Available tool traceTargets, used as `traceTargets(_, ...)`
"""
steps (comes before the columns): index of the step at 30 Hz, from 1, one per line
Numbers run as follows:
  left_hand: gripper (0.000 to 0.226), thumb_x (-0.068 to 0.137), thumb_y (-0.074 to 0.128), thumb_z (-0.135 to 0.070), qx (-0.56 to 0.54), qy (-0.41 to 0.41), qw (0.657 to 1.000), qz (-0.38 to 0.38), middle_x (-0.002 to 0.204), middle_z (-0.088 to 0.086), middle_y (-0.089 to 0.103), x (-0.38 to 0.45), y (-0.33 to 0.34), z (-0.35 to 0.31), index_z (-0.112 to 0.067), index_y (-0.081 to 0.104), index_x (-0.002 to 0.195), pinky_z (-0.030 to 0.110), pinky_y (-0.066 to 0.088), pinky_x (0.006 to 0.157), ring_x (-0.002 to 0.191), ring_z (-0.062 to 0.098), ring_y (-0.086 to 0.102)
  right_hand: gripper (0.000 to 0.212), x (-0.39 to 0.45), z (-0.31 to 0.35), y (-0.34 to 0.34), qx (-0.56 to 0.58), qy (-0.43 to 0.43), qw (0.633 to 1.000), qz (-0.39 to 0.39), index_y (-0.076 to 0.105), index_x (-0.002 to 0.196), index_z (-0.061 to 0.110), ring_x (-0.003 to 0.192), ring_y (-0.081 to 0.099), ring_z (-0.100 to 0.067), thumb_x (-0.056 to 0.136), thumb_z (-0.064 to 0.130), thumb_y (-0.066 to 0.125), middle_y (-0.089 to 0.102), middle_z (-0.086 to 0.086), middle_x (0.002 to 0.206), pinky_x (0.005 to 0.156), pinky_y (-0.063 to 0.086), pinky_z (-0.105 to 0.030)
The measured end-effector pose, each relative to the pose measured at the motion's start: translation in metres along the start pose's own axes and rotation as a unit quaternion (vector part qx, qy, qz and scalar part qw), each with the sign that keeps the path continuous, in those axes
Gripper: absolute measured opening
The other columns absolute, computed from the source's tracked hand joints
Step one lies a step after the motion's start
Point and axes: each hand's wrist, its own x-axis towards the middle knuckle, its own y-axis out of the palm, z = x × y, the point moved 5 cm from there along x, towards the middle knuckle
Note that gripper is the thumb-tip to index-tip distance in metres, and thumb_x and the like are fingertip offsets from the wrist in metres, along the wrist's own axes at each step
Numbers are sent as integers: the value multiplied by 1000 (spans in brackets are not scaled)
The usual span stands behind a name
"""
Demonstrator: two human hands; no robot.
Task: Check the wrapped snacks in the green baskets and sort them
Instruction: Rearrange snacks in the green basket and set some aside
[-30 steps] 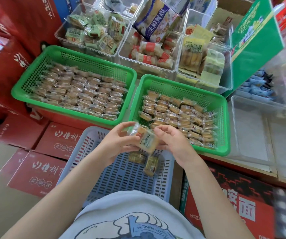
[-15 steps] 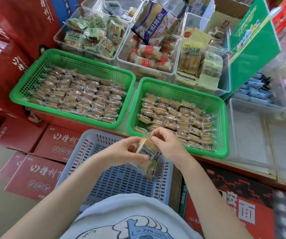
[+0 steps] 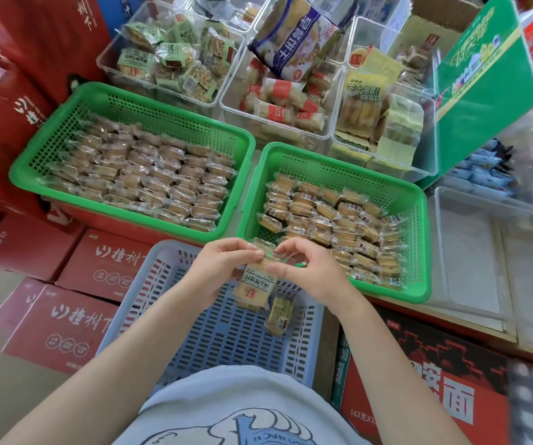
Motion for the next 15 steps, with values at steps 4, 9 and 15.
traceTargets(4, 30, 68, 83, -38, 21, 6, 1000, 15, 96, 25, 74, 7, 0, -1, -14, 82, 87, 46, 51, 84, 87, 32, 63, 16, 9, -2, 0, -9, -7, 1000, 8, 64, 91, 23, 78, 64, -18, 86, 23, 78, 68, 0, 91, 73, 53, -35)
traceTargets(9, 28, 104, 54, -33, 166, 88, 980, -63, 118, -4, 74, 28, -14, -10, -22, 74, 119, 44, 49, 106, 113, 13, 66, 17, 24, -11, -22, 5, 6, 998, -65, 58, 82, 18, 75, 70, -26, 92, 11, 70, 69, -8, 85, 68, 61, -46)
traceTargets(15, 61, 106, 48, -33, 498, 119, 859, -20, 167, -5, 21, 46, -18, 10, -20, 23, 161, 34, 20, 124, 153, 12, 16, 20, 57, -29, -41, 2, 1, 983, -185, 58, 83, 31, 75, 68, -35, 93, 17, 68, 70, -8, 81, 67, 57, -59)
